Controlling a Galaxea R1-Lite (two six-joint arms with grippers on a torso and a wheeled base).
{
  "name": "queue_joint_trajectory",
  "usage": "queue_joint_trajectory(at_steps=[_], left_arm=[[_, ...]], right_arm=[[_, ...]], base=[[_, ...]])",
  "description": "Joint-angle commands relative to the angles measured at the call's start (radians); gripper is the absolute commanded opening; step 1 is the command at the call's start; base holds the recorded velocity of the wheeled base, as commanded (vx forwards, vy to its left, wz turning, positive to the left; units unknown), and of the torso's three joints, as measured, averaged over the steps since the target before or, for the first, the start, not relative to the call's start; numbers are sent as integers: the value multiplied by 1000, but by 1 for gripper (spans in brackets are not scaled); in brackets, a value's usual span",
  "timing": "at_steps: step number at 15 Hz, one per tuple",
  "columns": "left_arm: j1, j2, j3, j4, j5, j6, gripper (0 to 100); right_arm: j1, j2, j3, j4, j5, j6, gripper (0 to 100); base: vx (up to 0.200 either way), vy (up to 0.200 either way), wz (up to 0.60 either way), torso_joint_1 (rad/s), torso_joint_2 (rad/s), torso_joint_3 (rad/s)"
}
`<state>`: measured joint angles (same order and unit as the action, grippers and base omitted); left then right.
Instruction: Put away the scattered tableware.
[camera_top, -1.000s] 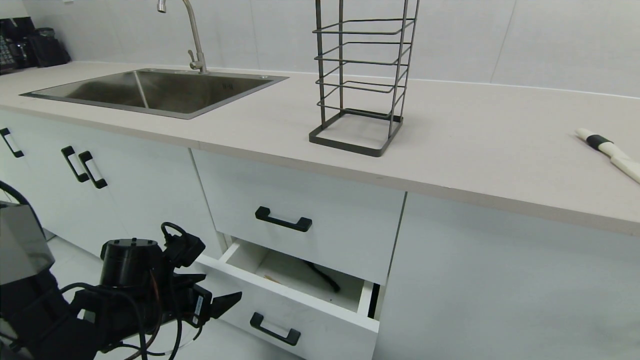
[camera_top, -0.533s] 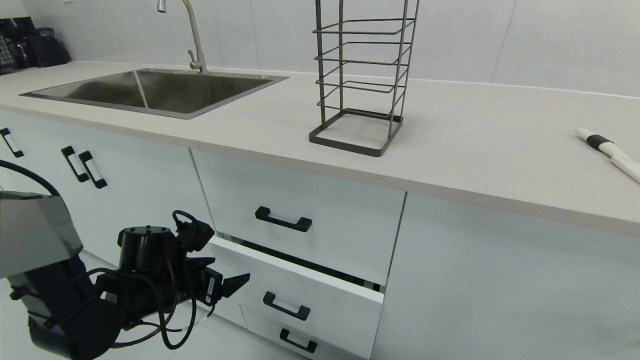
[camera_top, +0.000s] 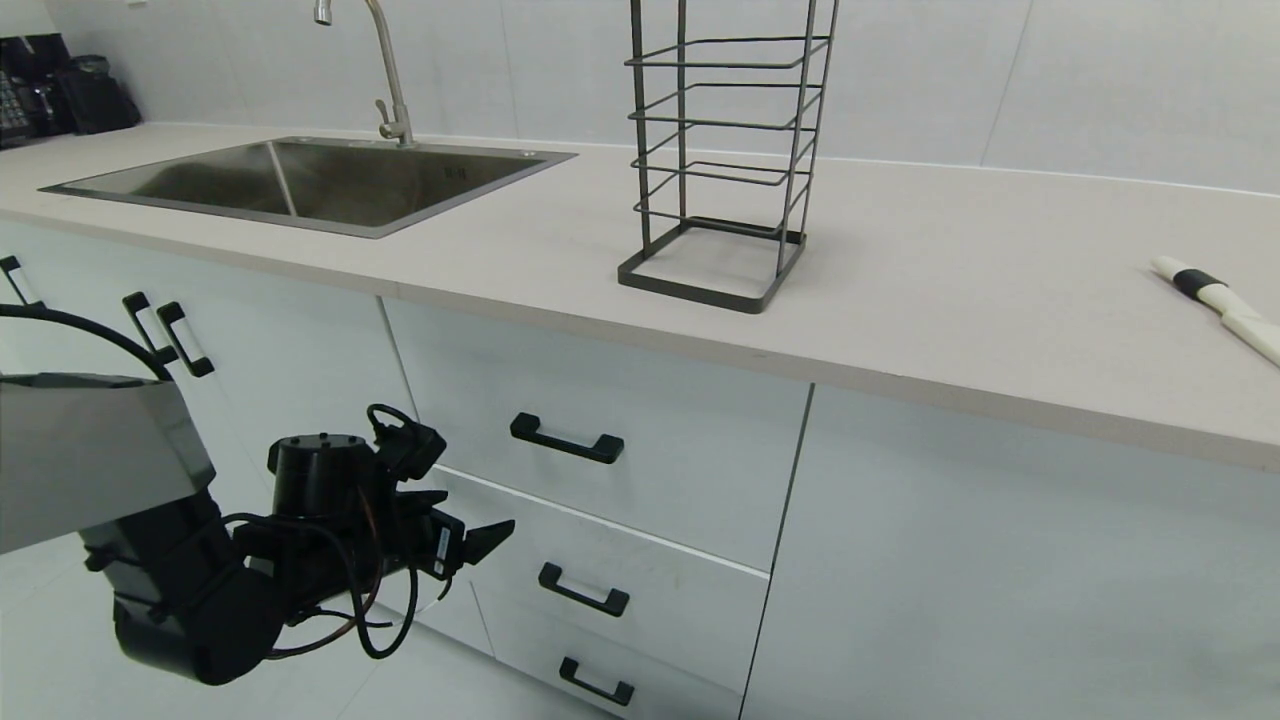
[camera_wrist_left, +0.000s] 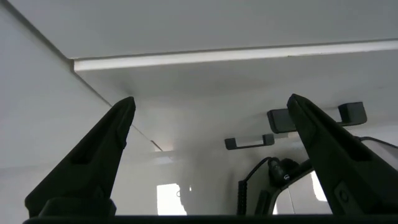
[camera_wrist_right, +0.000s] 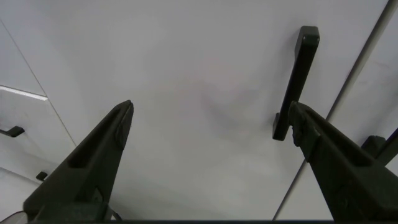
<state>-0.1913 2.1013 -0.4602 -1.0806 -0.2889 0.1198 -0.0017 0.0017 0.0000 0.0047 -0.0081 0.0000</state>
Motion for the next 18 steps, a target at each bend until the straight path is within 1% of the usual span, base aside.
queue_joint_trajectory(at_steps=[1,2,4,6,8,9,10,12,14,15,16,17,18], left_arm=[[0,26,-17,1,1,0,100],[0,26,-18,1,1,0,100],[0,5,28,-15,2,0,100],[1,-66,124,-73,-1,-5,100],[1,-132,201,-96,-4,-11,100],[-2,-195,265,-99,-15,-11,100],[-5,-245,299,-99,-16,-11,100],[-2,-351,330,-94,-16,-11,100],[3,-543,379,-94,-15,-9,100],[3,-590,388,-94,-13,-8,100],[3,-728,417,-88,-12,-6,100],[3,-770,430,-87,-12,-6,100],[4,-879,454,-85,-7,-9,100]], right_arm=[[0,0,0,0,0,0,100],[0,1,0,0,0,0,100],[0,0,0,0,0,0,100],[0,0,0,0,0,0,100],[0,1,0,0,0,0,100],[0,0,0,0,0,0,100],[0,1,0,0,0,0,100],[0,0,0,0,0,0,100],[0,1,0,0,0,0,100],[0,1,0,0,0,0,100],[0,0,0,0,0,0,100],[0,0,0,0,0,0,100],[0,0,0,0,0,0,100]], base=[[0,0,0,0,0,0],[0,0,0,0,0,0],[0,0,0,0,0,0],[0,0,0,0,0,0],[0,0,0,0,0,0],[0,0,0,0,0,0],[0,0,0,0,0,0],[0,0,0,0,0,0],[0,0,0,0,0,0],[0,0,0,0,0,0],[0,0,0,0,0,0],[0,0,0,0,0,0],[0,0,0,0,0,0]])
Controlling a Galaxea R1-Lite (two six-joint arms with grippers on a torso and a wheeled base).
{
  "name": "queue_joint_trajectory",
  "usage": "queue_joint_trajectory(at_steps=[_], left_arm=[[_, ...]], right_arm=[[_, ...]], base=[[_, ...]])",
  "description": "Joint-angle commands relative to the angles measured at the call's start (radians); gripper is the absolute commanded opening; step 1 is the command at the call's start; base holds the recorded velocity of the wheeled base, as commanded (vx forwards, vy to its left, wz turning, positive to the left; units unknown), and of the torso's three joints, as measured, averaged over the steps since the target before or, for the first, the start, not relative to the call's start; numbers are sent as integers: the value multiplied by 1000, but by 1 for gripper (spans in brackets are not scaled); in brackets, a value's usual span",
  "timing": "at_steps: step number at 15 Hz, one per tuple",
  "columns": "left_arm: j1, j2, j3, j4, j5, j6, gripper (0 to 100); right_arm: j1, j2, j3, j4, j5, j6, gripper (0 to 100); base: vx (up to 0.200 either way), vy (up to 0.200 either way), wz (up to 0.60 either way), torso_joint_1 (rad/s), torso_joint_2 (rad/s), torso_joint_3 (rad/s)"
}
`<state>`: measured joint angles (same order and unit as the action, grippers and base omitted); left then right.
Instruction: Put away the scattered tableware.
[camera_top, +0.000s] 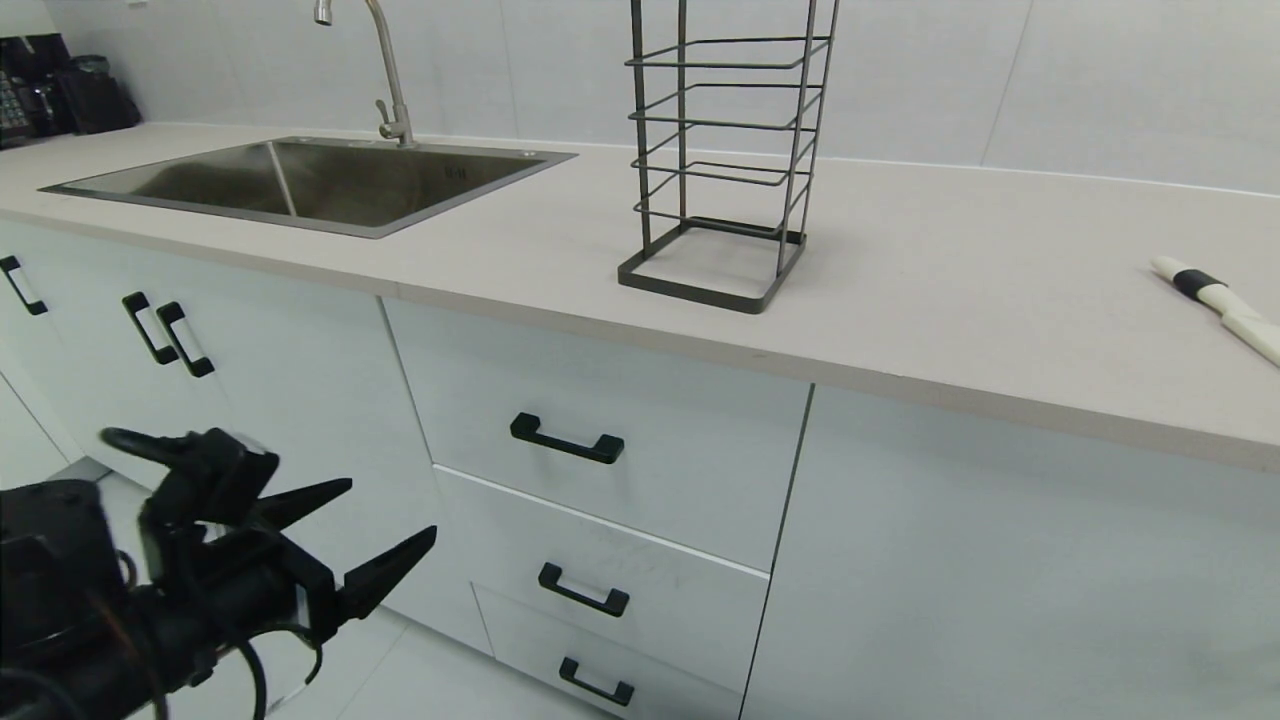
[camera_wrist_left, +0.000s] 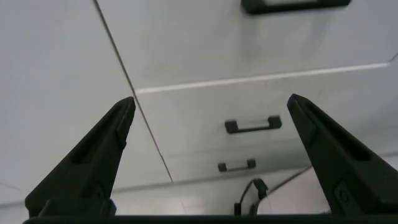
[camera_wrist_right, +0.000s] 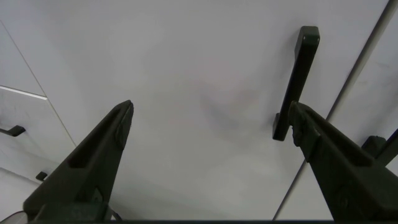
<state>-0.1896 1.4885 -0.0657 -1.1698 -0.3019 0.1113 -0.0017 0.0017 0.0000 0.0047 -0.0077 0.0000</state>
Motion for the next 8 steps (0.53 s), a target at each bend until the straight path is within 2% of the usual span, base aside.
queue_joint_trajectory(at_steps=[1,4,6,7,8], left_arm=[[5,-353,66,10,9,-2,100],[50,-608,66,91,10,-7,100],[65,-903,58,314,14,-21,100],[65,-1041,43,447,15,-56,100],[65,-1061,38,467,15,-62,100]], right_arm=[[0,0,0,0,-2,0,100],[0,0,0,0,0,0,100],[0,1,0,0,0,0,100],[0,0,0,0,0,0,100],[0,0,0,0,0,0,100]], base=[[0,0,0,0,0,0],[0,0,0,0,0,0],[0,0,0,0,0,0],[0,0,0,0,0,0],[0,0,0,0,0,0]])
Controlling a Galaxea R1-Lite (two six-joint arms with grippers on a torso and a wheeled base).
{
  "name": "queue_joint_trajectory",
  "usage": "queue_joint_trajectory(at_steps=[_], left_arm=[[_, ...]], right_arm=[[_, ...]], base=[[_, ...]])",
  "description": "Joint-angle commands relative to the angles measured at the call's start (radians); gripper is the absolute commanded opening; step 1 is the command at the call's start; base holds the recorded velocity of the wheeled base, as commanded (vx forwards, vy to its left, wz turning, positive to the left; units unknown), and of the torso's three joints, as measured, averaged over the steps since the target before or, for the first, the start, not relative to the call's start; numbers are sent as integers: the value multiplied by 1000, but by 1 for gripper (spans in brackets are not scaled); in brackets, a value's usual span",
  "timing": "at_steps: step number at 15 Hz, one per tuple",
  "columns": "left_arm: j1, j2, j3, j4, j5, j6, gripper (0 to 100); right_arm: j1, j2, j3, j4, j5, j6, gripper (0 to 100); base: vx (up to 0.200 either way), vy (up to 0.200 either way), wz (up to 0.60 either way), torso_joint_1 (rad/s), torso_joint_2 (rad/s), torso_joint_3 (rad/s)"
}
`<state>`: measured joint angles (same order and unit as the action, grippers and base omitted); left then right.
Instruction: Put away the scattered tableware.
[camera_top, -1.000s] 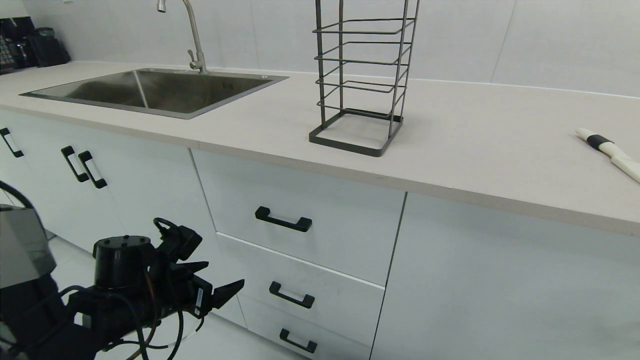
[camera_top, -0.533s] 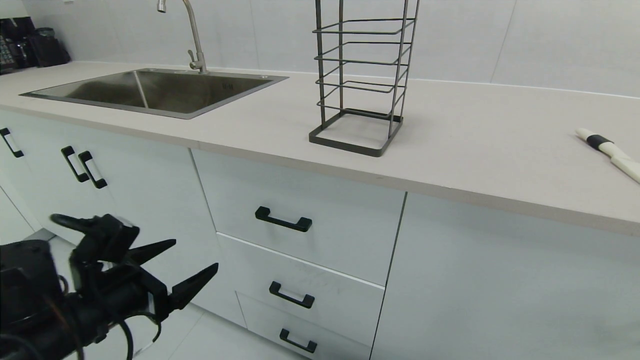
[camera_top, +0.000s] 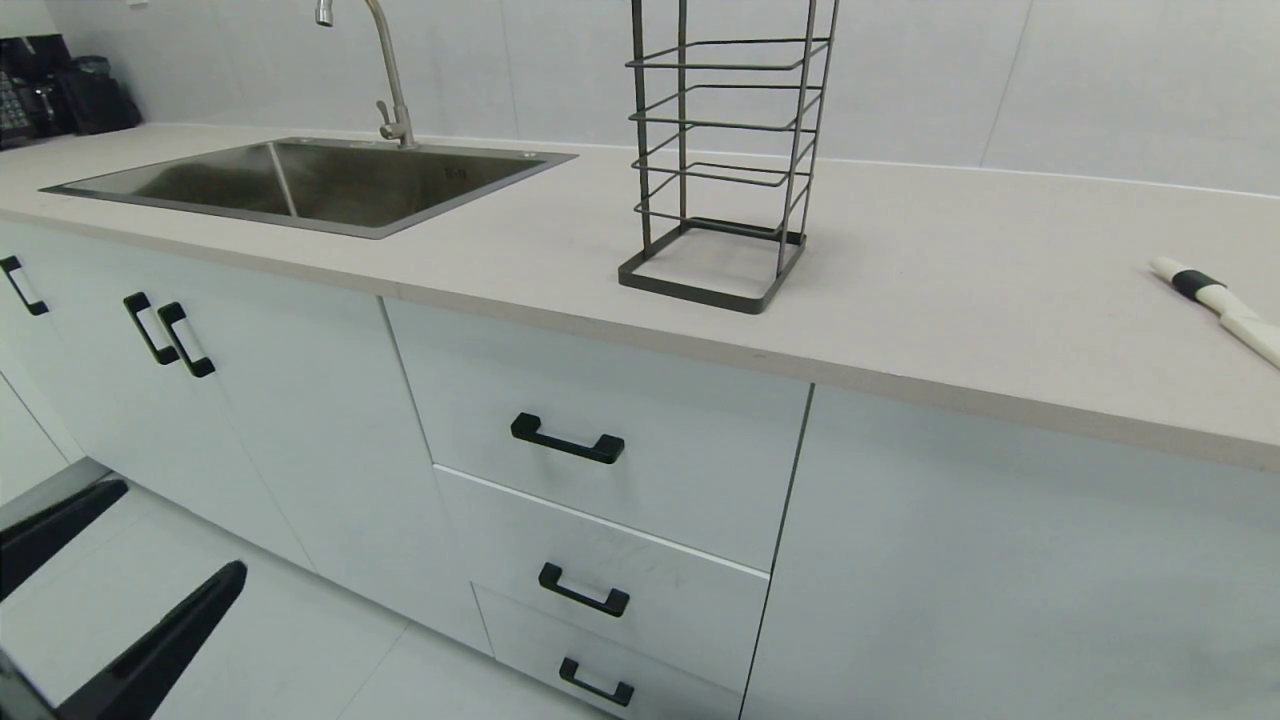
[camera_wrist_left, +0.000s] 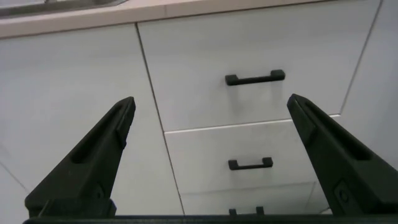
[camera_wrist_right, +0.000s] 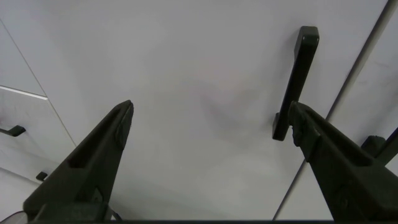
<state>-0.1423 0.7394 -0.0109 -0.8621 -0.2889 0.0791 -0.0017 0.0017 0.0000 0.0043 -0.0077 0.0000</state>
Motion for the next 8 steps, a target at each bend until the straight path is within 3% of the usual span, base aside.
queue_joint_trajectory(at_steps=[1,3,5,6,7,8], left_arm=[[24,-511,-83,426,31,-65,100],[53,-650,-110,641,53,-68,100],[55,-647,-103,649,63,-68,100],[61,-647,-27,644,128,-44,100],[67,-647,9,644,142,-24,100],[93,-658,11,724,159,-21,100]], right_arm=[[0,0,0,0,0,0,100],[0,0,0,0,0,0,100],[0,0,0,0,0,0,100],[0,0,0,0,0,0,100],[0,0,0,0,0,0,100],[0,0,0,0,0,0,100]], base=[[0,0,0,0,0,0],[0,0,0,0,0,0],[0,0,0,0,0,0],[0,0,0,0,0,0],[0,0,0,0,0,0],[0,0,0,0,0,0]])
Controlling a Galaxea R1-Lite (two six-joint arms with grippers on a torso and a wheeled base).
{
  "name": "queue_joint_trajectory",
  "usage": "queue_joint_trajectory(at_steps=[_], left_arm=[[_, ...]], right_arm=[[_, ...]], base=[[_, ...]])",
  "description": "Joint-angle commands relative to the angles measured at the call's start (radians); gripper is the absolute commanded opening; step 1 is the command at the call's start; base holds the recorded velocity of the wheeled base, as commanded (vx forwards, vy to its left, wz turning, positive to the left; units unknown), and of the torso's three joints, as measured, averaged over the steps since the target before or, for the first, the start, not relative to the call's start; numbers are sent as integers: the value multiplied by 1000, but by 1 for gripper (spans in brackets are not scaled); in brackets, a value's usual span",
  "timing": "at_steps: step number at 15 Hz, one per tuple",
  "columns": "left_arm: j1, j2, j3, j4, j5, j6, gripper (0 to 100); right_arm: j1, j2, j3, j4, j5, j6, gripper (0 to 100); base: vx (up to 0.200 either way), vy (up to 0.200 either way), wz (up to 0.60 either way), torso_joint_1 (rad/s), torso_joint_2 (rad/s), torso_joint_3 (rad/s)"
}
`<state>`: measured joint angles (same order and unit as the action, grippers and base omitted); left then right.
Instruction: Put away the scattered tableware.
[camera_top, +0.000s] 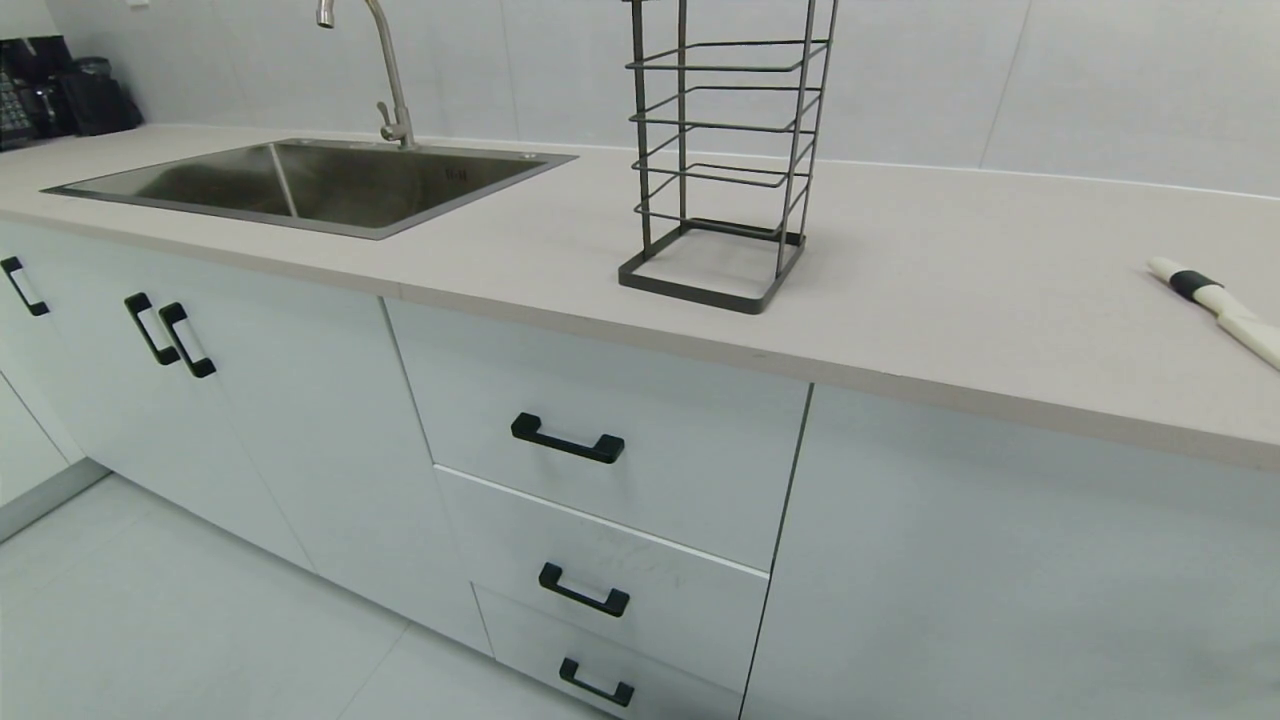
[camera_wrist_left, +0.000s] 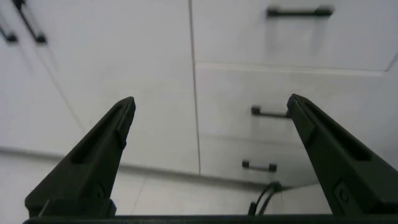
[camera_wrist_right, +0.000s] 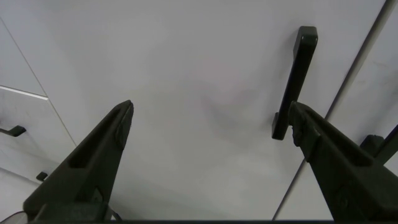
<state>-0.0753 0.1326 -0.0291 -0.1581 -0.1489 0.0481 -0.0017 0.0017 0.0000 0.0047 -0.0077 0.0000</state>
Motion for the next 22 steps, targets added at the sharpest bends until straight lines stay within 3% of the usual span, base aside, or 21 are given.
queue_joint_trajectory(at_steps=[1,4,7,16,22], left_arm=[[75,-133,29,153,37,-5,100],[77,-133,29,161,58,-40,100],[77,-133,29,161,104,-36,100],[77,-133,29,161,97,-42,100],[77,-133,29,161,97,-45,100]], right_arm=[[0,0,0,0,0,0,100],[0,0,0,0,0,0,100],[0,0,0,0,0,0,100],[0,0,0,0,0,0,100],[0,0,0,0,0,-2,100]], base=[[0,0,0,0,0,0],[0,0,0,0,0,0],[0,0,-600,2,4,1],[0,0,-400,2,1,2],[0,0,0,0,0,0]])
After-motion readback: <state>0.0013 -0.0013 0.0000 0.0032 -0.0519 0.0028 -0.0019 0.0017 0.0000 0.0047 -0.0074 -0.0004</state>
